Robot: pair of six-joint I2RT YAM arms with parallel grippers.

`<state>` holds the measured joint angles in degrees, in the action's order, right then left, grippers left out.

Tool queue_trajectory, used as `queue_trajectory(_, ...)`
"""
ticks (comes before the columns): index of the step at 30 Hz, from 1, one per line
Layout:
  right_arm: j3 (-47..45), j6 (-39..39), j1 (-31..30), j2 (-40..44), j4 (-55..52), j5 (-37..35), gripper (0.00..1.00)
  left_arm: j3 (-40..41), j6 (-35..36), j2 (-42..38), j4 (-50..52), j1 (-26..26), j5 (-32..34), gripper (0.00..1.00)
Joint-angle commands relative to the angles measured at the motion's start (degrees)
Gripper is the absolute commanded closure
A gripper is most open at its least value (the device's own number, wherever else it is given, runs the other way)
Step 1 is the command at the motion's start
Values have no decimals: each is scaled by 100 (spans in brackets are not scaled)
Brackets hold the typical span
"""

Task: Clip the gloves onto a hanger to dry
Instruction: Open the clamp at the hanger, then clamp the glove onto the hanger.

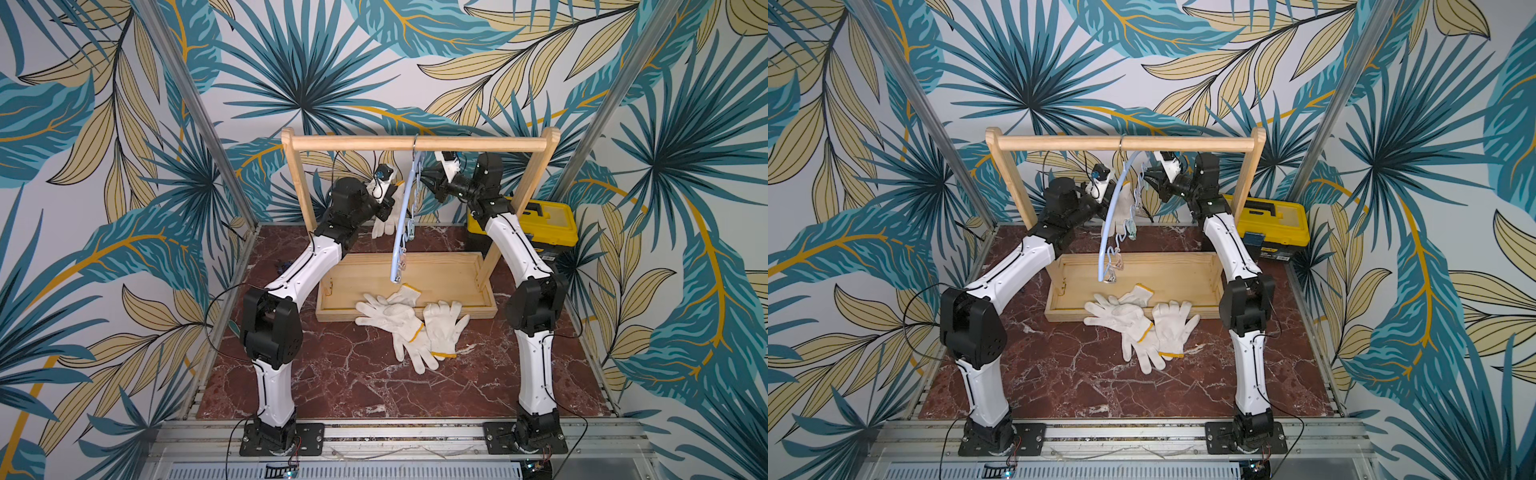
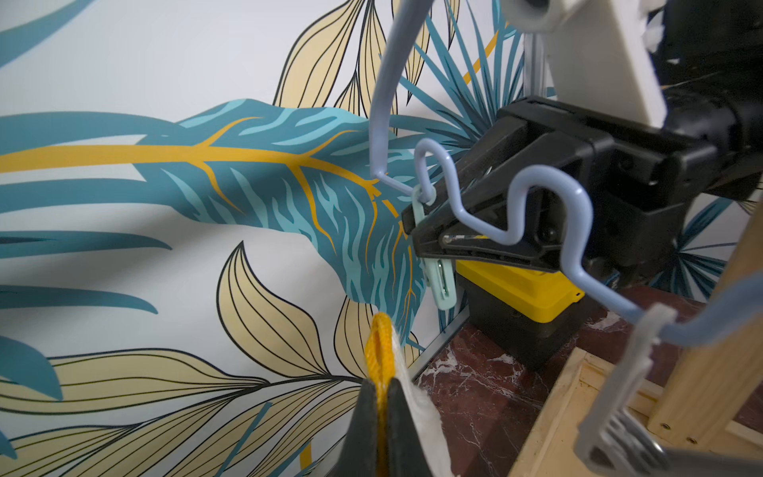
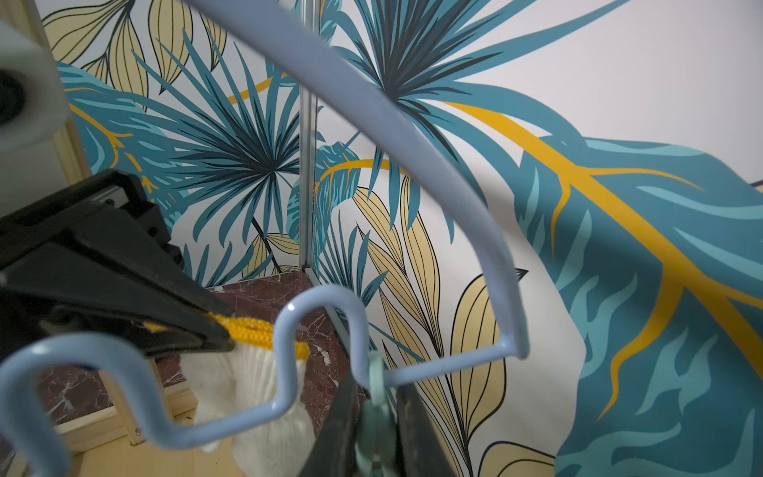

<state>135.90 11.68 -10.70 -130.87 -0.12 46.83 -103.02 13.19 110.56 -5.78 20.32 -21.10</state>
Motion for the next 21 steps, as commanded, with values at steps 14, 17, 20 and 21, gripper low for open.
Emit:
queue_trajectory(14,-80,-308,-11,475,-306,985,100,-888,1074,906,1046,-244,-2650,100)
queue_trajectory(17,-81,-354,-11,468,-314,1034,100,-1207,1033,1133,1051,-252,-2942,100)
queue_trajectory(20,-90,-424,-11,457,-311,1119,100,-1483,958,1320,1050,-266,-2943,100)
queue_trajectory(21,-98,-437,-16,459,-314,1150,100,-1546,986,1369,1050,-280,-3011,100)
